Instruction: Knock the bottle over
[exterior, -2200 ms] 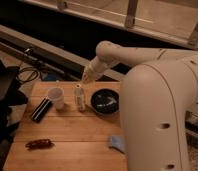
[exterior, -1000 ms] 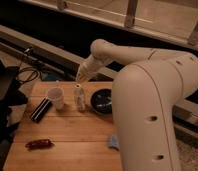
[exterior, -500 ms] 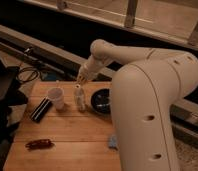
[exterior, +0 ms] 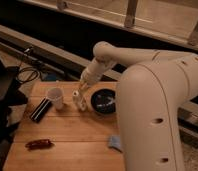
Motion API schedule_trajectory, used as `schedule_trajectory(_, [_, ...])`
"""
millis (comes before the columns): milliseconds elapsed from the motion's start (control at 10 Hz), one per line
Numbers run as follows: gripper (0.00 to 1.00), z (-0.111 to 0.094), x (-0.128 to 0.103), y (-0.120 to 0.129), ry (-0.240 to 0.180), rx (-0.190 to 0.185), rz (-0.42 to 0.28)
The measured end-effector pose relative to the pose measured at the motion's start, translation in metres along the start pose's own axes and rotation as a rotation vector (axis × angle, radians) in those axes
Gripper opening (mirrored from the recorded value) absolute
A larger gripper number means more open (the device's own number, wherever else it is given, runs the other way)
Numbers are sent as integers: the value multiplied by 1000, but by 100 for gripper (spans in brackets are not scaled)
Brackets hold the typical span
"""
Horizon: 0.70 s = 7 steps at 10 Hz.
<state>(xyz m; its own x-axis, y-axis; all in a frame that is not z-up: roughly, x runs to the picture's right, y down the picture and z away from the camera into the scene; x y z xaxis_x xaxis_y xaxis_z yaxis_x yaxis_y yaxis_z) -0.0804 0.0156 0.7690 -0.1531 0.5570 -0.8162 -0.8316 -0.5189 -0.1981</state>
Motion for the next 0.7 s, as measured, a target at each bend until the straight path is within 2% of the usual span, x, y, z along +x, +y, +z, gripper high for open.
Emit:
schedule_trajectory(100, [8, 1, 17, 0, 88, 1, -39])
schedule_trajectory(300, [8, 3, 34, 0, 208, 5, -113])
schedule_trajectory(400, [12, 8, 43, 4, 264, 9, -173])
schedule_trajectory(500, [19, 8, 44, 4, 269, 11, -178])
schedule_trajectory(700, [33, 5, 42, 5, 236, 4, -157])
